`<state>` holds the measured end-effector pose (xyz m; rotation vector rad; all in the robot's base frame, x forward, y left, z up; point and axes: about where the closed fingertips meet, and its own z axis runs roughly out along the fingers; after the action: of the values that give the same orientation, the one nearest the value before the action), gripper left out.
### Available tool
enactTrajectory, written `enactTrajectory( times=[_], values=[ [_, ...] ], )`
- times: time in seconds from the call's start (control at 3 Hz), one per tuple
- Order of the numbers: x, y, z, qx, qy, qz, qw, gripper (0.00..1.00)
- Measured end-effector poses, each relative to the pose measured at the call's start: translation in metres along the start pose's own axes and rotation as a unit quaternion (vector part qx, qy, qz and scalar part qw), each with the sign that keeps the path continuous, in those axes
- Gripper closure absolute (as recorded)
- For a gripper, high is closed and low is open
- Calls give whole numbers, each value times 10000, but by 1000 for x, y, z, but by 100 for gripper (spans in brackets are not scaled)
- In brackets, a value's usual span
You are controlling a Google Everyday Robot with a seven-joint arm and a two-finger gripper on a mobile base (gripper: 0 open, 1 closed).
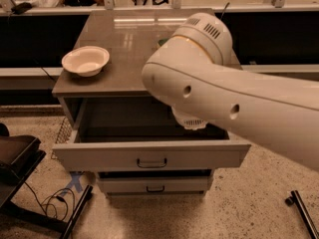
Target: Open top drawer
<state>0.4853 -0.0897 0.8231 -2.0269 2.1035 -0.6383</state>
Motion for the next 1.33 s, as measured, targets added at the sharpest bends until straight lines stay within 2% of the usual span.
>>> enactTrajectory(
  times=[0.33,0.67,1.0,1.33],
  values=[
    [28,-43,39,28,-330,61,9994,100],
    [28,-43,39,29,-329,63,9994,100],
    [22,-46,65,-189,-523,104,9984,100],
    [17,-47,101,-446,-823,203,9954,100]
  ],
)
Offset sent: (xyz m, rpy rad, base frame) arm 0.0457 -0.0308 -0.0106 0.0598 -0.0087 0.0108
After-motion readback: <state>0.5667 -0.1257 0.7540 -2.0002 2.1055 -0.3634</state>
